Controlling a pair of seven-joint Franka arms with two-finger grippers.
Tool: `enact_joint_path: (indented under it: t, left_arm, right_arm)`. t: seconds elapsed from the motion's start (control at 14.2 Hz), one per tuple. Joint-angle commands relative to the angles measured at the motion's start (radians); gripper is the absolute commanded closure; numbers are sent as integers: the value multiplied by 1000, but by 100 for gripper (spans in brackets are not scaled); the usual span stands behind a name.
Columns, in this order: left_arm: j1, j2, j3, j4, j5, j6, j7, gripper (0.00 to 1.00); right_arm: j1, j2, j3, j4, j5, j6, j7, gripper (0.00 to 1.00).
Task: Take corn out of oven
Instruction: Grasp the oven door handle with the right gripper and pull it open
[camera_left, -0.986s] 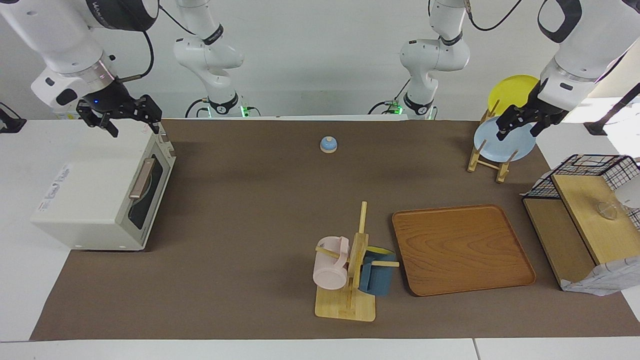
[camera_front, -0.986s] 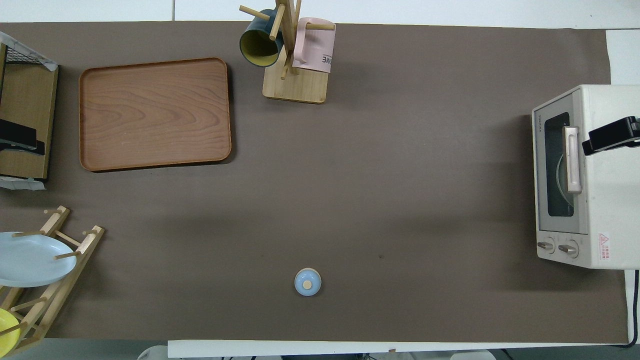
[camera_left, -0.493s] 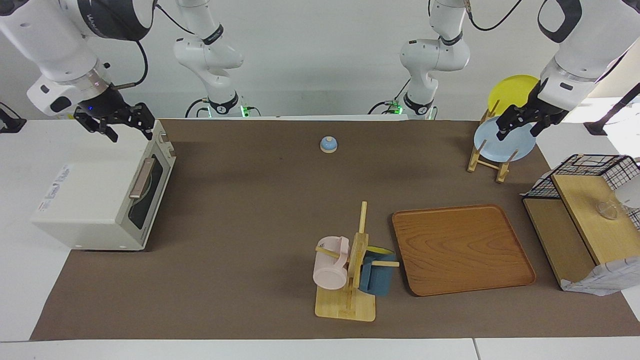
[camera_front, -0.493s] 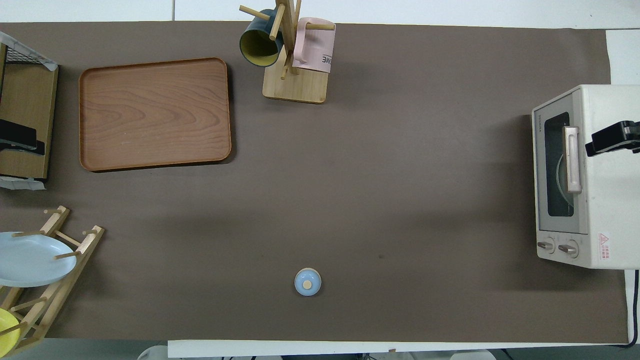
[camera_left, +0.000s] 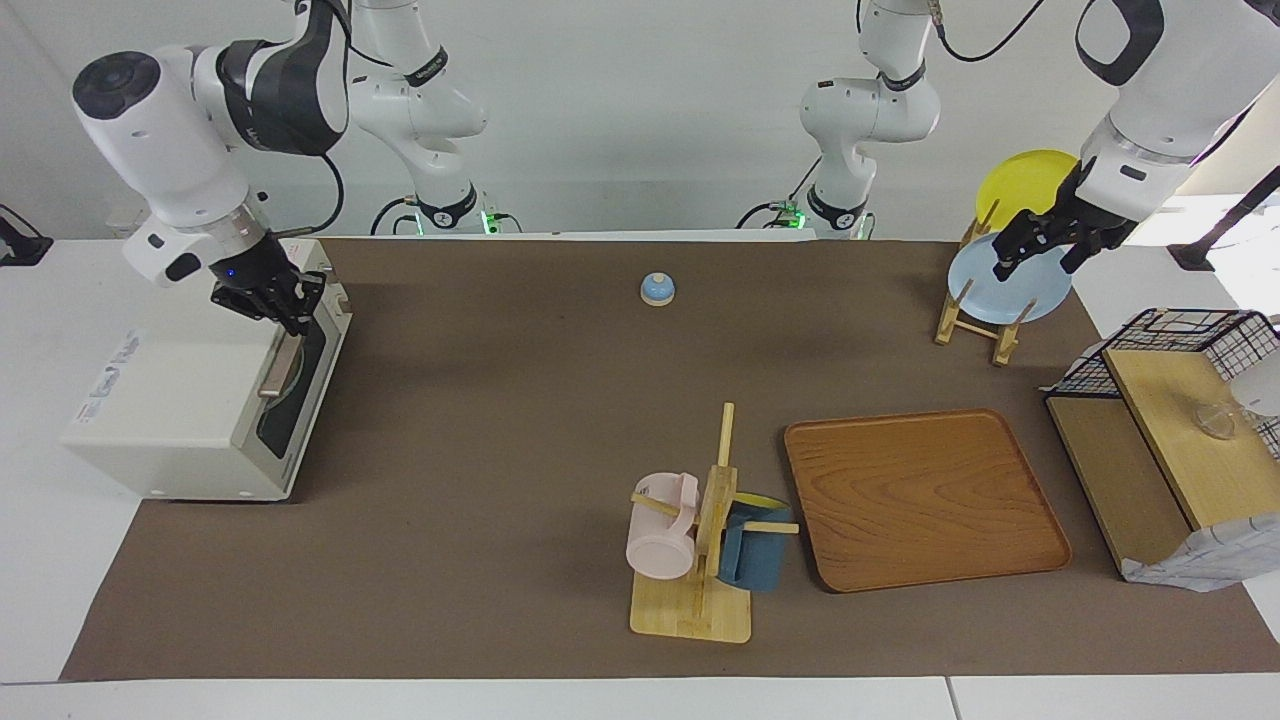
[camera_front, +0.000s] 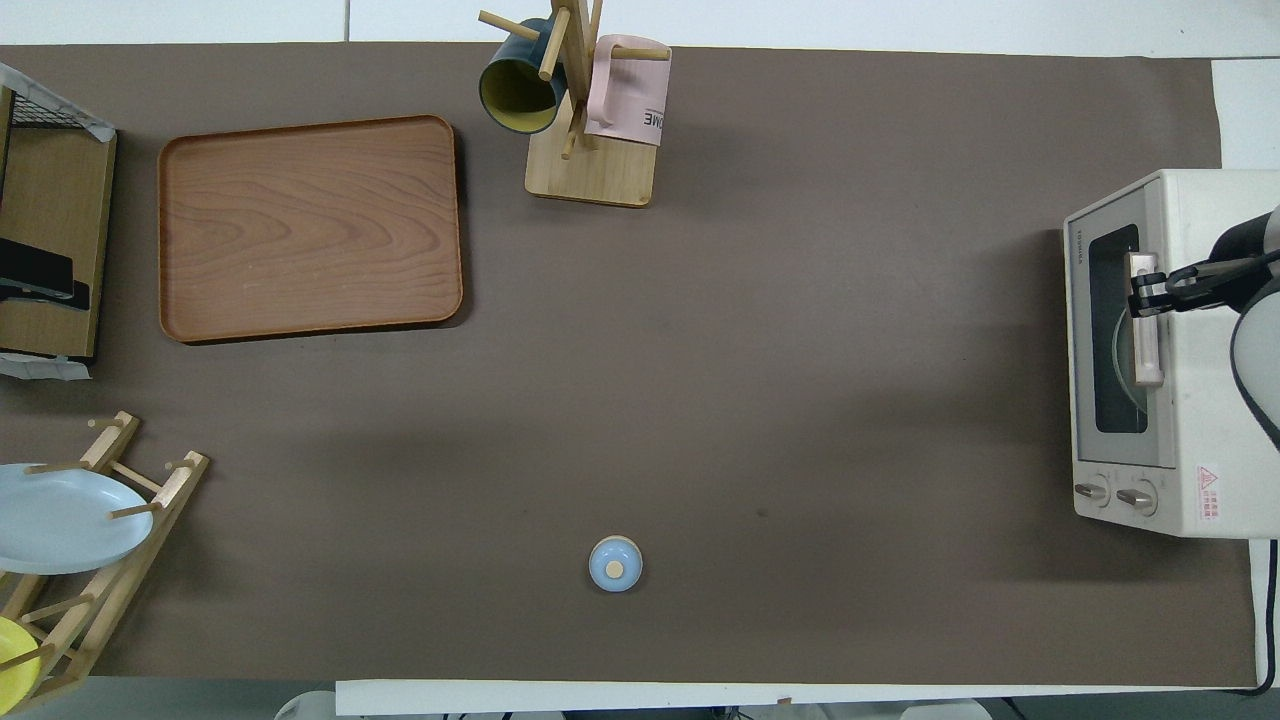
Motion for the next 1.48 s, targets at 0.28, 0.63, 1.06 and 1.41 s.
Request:
enact_joint_path:
  t: [0.28,0.63,1.06,1.41]
  left_arm:
    - [6,2,-2,18,9,-23,10,0]
    - [6,2,-2,16,9,-23,10,0]
    - [6,2,-2,18,9,-23,10,0]
    - [6,2,-2,18,9,-23,10,0]
  right_arm:
    - [-33,4,4,-67,-93,67,-59,100]
    - [-45,2,5,-124,-90,120,-60,100]
    - [123,106,8,-164,-76,311,125,100]
    - [146,224,10,-164,-74,430,174,100]
